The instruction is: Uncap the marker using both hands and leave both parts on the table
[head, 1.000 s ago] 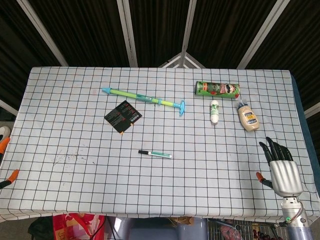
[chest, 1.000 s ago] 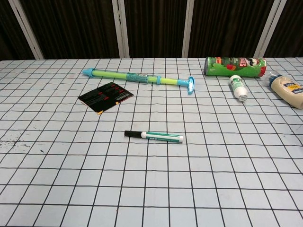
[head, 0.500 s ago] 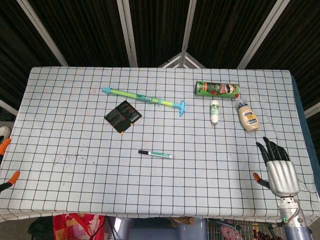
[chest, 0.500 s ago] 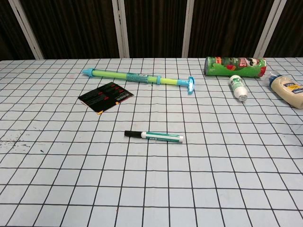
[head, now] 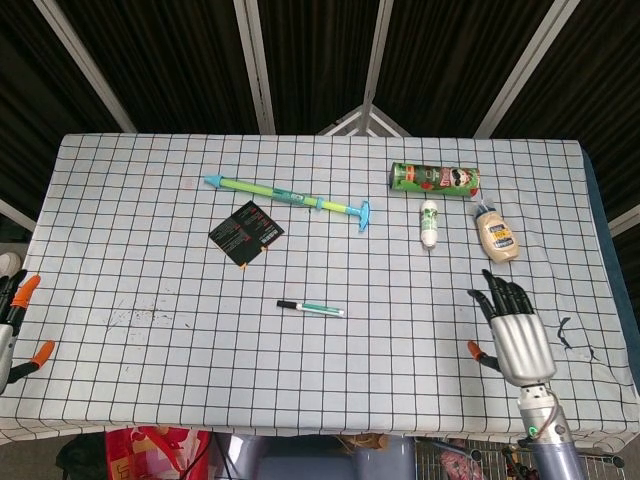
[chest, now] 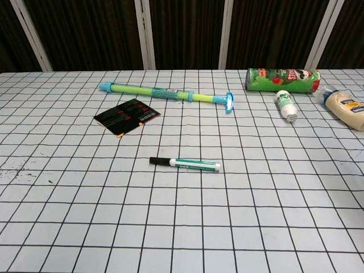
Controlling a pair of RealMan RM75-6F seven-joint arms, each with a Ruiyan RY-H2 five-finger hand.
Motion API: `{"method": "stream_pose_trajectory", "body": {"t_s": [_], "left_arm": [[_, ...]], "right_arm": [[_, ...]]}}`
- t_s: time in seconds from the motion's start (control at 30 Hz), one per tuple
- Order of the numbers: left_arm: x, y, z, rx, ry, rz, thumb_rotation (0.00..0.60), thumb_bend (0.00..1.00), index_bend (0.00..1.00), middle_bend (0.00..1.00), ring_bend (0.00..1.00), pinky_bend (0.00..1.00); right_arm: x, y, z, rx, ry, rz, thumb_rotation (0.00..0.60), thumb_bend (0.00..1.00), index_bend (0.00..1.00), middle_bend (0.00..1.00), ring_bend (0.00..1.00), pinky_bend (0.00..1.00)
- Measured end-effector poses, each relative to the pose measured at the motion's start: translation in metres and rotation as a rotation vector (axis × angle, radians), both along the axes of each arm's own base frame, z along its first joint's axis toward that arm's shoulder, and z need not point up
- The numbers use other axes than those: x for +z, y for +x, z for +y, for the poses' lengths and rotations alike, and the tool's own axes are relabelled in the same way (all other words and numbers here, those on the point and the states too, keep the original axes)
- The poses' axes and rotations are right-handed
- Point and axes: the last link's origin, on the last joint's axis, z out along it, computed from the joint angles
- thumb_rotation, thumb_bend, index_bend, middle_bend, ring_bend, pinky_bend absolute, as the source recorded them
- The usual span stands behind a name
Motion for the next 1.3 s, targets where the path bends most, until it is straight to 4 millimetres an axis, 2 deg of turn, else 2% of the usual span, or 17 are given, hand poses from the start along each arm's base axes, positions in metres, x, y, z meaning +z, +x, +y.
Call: {"method": "stream_pose_trajectory", "body": {"t_s": [0.3,0.53,0.7,0.9,1.1,1.3], "left_arm": [[0.006,-0.007,0.001,0.021,0.024,-0.001,0.600,0.37,0.06,0.00,0.00,0.07],[0.006,-0.018,0.004,0.049,0.017,0.003,0.600,0.37,0.06,0.00,0.00,0.07],[0.001,-0.020,0.008,0.050,0.003,0.015,0.600,0.37,0.06,0.00,0.00,0.07],[-0.004,-0.019,0.010,0.043,-0.003,0.034,0.600,0.37,0.06,0.00,0.00,0.07],[-0.003,-0.024,0.010,0.058,0.001,0.053,0.600,0.37,0.06,0.00,0.00,0.07],[-0.004,-0.033,0.012,0.086,0.000,0.057,0.600,0.37,0.06,0.00,0.00,0.07]], "right_arm": [[-0.056,0.058,-0.025,0.001,0.101,-0.118,0.600,0.21,0.35,0.04,0.10,0.10],[-0.103,0.103,-0.033,0.014,0.173,-0.168,0.600,0.21,0.36,0.04,0.10,0.09],[-0.133,0.124,-0.039,0.008,0.207,-0.166,0.600,0.21,0.36,0.04,0.10,0.09],[-0.161,0.140,-0.050,-0.007,0.217,-0.155,0.600,0.21,0.36,0.04,0.10,0.09],[-0.178,0.152,-0.066,-0.017,0.211,-0.147,0.600,0.21,0.42,0.04,0.10,0.09],[-0.189,0.151,-0.076,-0.046,0.213,-0.154,0.600,0.24,0.47,0.04,0.10,0.09]]}}
